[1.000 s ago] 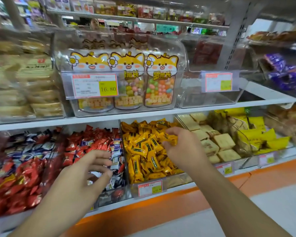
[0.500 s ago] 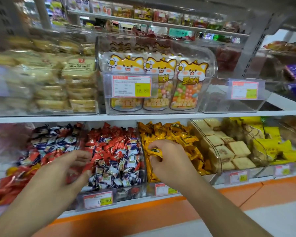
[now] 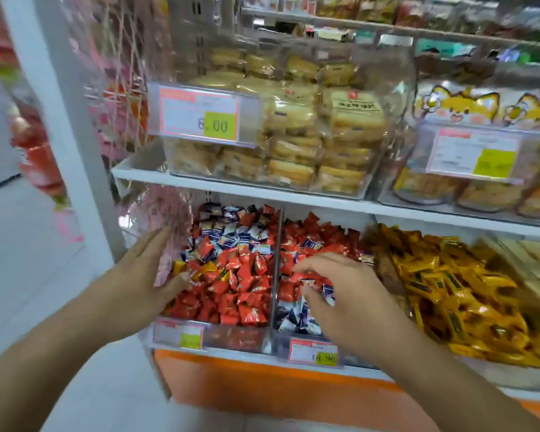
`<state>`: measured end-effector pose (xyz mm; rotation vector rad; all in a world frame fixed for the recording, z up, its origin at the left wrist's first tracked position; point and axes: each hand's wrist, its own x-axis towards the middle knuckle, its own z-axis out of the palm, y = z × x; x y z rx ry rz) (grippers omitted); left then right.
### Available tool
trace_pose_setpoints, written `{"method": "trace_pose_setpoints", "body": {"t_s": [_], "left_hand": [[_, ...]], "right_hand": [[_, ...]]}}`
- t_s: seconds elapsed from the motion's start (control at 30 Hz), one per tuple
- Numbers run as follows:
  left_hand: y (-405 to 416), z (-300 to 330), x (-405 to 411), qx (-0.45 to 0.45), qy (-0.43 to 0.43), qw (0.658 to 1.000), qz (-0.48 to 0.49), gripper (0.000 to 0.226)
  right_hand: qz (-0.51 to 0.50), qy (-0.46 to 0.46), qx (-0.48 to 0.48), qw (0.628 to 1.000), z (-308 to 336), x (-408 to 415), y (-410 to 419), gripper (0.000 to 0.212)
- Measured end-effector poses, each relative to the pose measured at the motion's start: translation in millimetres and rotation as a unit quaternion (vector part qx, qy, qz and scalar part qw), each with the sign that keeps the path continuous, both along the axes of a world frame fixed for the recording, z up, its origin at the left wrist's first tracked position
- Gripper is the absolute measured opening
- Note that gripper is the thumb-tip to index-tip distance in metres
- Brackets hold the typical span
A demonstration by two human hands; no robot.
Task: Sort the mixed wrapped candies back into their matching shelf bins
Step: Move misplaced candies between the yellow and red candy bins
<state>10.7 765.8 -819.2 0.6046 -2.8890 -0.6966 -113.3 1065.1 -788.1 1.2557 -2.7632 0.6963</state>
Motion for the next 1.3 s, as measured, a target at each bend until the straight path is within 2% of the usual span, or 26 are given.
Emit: {"method": "trace_pose_setpoints", "body": {"t_s": [0.1, 0.23, 0.4, 0.5, 0.6, 0.7, 0.8, 0.9, 0.97, 1.07, 1.13, 1.23, 1.3], "left_hand": [[-9.6, -11.3, 3.1, 0.07, -0.049, 0.996, -0.031, 0.105], [-18.9, -22.9, 3.6, 0.145, -0.049, 0.987, -0.057, 0.109], [-26.8, -22.9, 1.7, 0.171, -0.063, 0.981, -0.071, 0.11], [-30.2, -21.9, 1.7, 0.186, -0.074, 0.977, -0.079, 0.11], [-33.0, -22.3, 1.6, 0.195, -0.075, 0.974, -0.084, 0.113], [-32.0, -19.7, 0.2, 0.199, -0.072, 0.974, -0.079, 0.114], [-28.6, -16.7, -0.9, 0.197, -0.076, 0.975, -0.07, 0.11], [-25.1, -13.2, 0.8, 0.2, -0.082, 0.974, -0.065, 0.108], [-23.2, -10.7, 1.4, 0.194, -0.088, 0.975, -0.062, 0.108], [-21.0, -7.6, 0.5, 0.186, -0.092, 0.976, -0.062, 0.109], [-20.9, -7.4, 0.4, 0.188, -0.093, 0.976, -0.062, 0.11], [-21.8, -8.7, 1.0, 0.188, -0.093, 0.976, -0.057, 0.112], [-21.9, -8.6, 0.5, 0.184, -0.094, 0.977, -0.055, 0.112]], "right_hand": [[0.04, 0.0, 0.016, 0.999, -2.3, 6.6, -33.3, 0.033], [0.079, -0.017, 0.032, 0.996, -3.6, 7.3, -89.2, 0.038], [0.114, -0.063, 0.074, 0.989, -18.7, -2.7, -161.4, 0.044], [0.12, -0.078, 0.119, 0.982, -30.5, -6.6, -186.7, 0.057], [0.108, -0.06, 0.127, 0.984, -39.0, -7.8, -191.7, 0.054], [0.106, -0.041, 0.093, 0.989, -41.3, -9.6, -185.6, 0.023], [0.084, -0.028, 0.063, 0.994, -34.5, -13.5, -177.0, 0.011], [-0.002, -0.007, 0.035, 0.999, -18.7, -26.5, -166.6, 0.011], [-0.053, 0.054, 0.057, 0.996, -9.3, -35.7, -158.6, 0.016], [-0.053, 0.121, 0.083, 0.988, -7.6, -39.2, -151.8, 0.031], [0.001, 0.095, 0.08, 0.992, -10.7, -34.0, -151.9, 0.033], [0.086, -0.052, 0.072, 0.992, -17.6, -21.3, -159.1, 0.028], [0.116, -0.069, 0.109, 0.985, -30.6, -18.5, -167.8, 0.031]]}}
